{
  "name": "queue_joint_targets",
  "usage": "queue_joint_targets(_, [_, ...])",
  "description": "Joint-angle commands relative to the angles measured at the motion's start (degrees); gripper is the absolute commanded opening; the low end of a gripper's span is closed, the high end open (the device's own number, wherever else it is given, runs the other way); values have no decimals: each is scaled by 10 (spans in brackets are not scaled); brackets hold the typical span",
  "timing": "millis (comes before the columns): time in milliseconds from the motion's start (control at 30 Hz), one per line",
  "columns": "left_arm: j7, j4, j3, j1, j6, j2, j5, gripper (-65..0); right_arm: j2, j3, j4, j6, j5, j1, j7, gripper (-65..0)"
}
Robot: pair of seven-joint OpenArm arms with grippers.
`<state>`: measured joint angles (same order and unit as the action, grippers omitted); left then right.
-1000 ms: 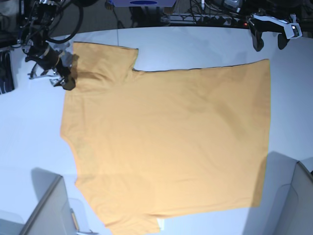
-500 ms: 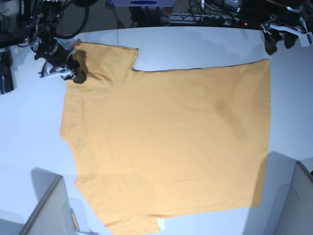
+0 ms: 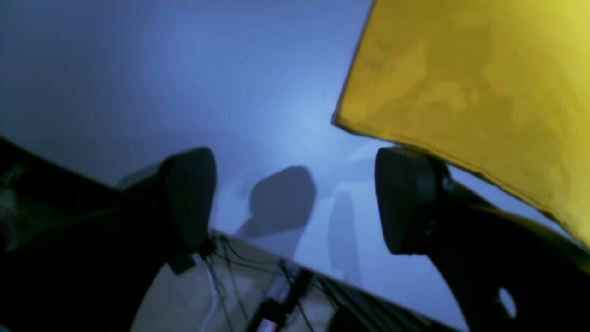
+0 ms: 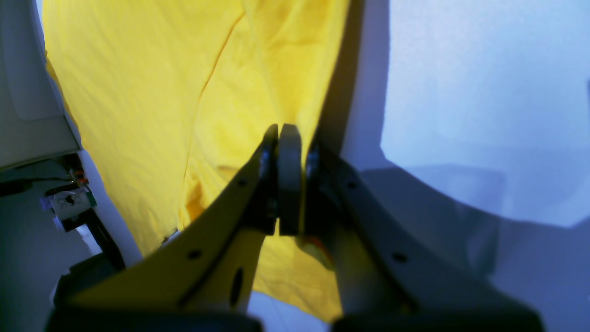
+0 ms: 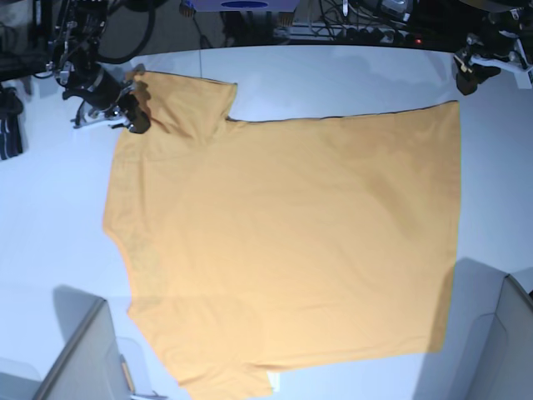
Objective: Fold the T-shirt properly
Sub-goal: 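Close both grippers on the shoulder edges and lift slightly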
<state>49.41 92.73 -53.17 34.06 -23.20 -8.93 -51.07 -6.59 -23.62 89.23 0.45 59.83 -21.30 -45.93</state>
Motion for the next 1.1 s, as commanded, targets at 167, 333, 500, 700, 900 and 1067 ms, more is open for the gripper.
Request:
queue_joint_targets(167, [26, -59, -3, -49, -5, -9, -15, -133, -5, -3, 7, -8, -6, -9, -6, -650])
queue_joint_targets(333, [48, -74, 35, -76, -5, -9, -15, -133, -5, -3, 7, -8, -6, -10, -6, -650])
queue_joint_targets(500, [47, -74, 78, -81, -5, 5, -15, -133, -6, -4, 7, -8, -7, -11, -6, -650])
queue_joint_targets(700, [47, -93, 71, -96, -5, 21, -15, -133, -8, -4, 7, -8, -8, -12, -6, -650])
queue_joint_targets(900, [48, -98, 72, -113, -5, 22, -13, -137, -9, -4, 5, -8, -8, -15, -6, -650])
queue_joint_targets(1067, [45, -98, 71, -125, -5, 21, -11, -327, -9, -4, 4, -8, -9, -15, -6, -650])
